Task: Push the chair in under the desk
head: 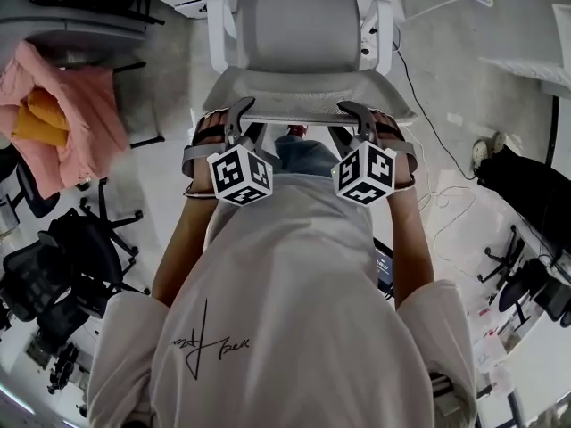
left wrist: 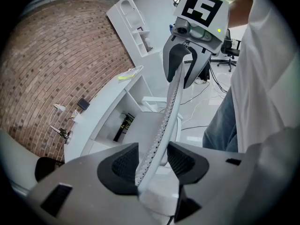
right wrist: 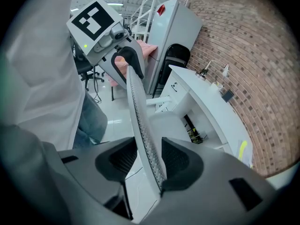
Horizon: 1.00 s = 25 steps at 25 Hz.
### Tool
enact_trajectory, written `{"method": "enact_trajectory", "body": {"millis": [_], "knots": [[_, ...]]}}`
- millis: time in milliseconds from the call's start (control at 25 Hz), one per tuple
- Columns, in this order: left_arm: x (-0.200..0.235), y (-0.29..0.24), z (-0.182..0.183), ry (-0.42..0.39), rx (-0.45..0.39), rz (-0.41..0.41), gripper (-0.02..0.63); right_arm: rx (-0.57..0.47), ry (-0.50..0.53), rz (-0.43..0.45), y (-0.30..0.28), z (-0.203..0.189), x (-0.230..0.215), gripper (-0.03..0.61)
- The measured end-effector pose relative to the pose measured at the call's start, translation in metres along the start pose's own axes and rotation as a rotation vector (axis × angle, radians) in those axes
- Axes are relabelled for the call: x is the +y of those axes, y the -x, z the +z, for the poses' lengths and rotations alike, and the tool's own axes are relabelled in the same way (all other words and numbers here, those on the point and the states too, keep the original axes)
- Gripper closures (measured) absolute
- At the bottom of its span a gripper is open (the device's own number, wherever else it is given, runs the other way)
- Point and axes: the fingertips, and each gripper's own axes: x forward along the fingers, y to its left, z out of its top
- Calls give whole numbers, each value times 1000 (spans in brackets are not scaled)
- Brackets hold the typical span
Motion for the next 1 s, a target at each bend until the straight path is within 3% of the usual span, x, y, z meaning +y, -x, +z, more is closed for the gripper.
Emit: {"method": "enact_trajectory", "body": {"millis": [600, 1000], "knots": [[37, -21, 4, 7, 18, 38, 408, -44, 18, -72, -16, 11, -36, 390], [26, -21, 10, 20, 35, 55, 407, -57, 48, -83, -12, 1, -33, 388]]}}
